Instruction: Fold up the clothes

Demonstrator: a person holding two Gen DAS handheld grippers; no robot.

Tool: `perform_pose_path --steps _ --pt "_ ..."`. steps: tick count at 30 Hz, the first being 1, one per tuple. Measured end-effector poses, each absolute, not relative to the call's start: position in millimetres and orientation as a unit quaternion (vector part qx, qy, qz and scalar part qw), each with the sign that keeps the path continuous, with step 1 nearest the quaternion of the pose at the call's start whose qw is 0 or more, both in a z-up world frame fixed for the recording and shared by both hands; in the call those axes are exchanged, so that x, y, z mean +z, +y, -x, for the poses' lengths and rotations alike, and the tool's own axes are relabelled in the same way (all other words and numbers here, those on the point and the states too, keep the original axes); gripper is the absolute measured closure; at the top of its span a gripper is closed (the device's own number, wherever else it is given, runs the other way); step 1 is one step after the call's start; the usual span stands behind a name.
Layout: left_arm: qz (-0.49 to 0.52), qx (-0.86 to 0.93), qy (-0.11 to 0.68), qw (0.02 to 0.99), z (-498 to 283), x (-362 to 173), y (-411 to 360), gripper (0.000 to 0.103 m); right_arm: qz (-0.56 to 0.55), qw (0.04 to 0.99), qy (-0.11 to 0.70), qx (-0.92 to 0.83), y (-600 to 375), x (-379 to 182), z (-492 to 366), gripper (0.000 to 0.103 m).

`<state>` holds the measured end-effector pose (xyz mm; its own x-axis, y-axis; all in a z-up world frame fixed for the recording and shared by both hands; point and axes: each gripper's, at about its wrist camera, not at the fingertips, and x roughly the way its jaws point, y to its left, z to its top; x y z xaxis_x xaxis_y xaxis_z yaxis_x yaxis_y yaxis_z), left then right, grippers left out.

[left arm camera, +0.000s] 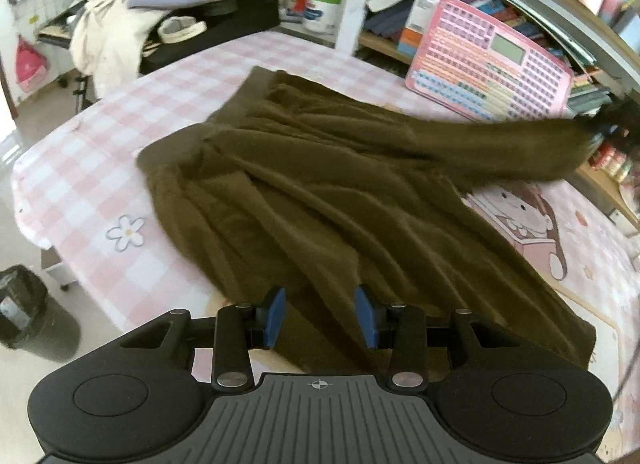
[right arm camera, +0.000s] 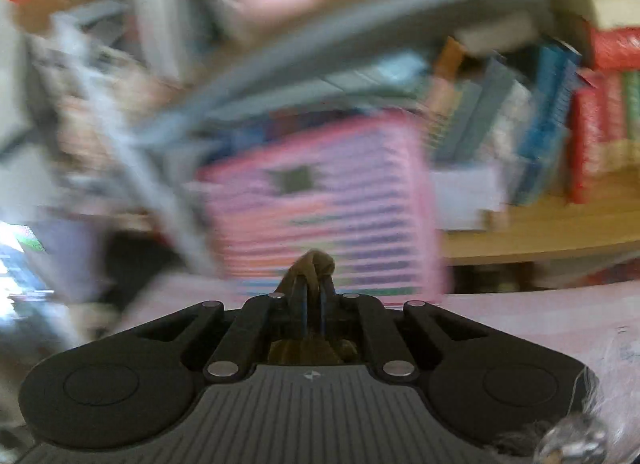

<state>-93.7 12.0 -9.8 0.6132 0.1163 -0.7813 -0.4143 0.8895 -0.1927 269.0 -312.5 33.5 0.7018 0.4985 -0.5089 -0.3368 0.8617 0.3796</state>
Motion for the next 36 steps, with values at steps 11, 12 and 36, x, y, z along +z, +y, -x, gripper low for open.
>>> perform_pose_path --steps 11,12,36 --pt "0.192 0.150 0.421 0.874 92.5 -15.1 12.4 0.064 -0.128 0.868 0.439 0.192 -358.7 -48.7 -265.2 0.064" --pt "0.188 0.146 0.424 0.874 90.4 -15.2 10.2 0.064 -0.133 0.862 0.449 0.193 -360.3 -54.6 -263.1 0.064" --pt "0.207 0.212 0.431 0.852 119.6 -16.5 24.1 0.064 -0.128 0.850 0.370 0.352 -279.6 -5.6 -281.5 0.095"
